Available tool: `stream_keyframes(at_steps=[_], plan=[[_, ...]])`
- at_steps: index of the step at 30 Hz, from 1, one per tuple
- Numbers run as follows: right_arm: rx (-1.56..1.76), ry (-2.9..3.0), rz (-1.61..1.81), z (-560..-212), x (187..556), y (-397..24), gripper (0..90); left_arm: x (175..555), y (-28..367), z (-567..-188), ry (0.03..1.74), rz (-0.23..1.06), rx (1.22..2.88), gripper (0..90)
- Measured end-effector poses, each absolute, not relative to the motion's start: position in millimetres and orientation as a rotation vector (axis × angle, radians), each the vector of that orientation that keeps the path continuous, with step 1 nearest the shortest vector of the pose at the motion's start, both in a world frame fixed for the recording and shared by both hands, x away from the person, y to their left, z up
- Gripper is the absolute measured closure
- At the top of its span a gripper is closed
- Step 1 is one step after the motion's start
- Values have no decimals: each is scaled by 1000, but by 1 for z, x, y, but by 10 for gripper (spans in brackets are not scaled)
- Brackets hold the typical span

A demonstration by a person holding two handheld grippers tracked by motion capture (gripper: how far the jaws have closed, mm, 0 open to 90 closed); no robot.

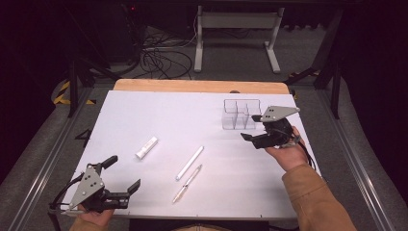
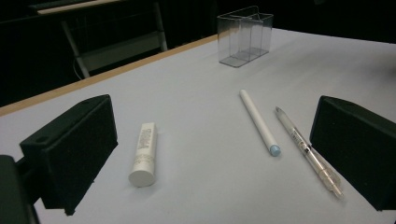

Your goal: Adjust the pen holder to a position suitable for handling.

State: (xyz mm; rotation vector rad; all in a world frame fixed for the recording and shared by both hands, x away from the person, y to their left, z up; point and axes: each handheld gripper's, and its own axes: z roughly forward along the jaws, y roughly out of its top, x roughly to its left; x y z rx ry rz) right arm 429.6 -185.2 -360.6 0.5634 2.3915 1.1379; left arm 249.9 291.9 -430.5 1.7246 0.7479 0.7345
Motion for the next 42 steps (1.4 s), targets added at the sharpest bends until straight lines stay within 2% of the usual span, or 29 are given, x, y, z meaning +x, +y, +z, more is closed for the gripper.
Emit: stream_keyframes(at_steps=[16,27,29,31,42], plan=[[553,2388,1082,-359,453,-181,284,251,291,-431,749,727,1727,16],[530,2403,1017,-363,472,-179,373,252,291,-431,756,727,1728,16],[531,2420,991,-366,479,-178,428,252,291,-431,756,728,1729,16],[523,2423,976,-366,481,-178,448,251,292,-431,756,725,1725,16],[529,2465,903,-379,506,-171,482,252,292,-432,754,715,1724,16]])
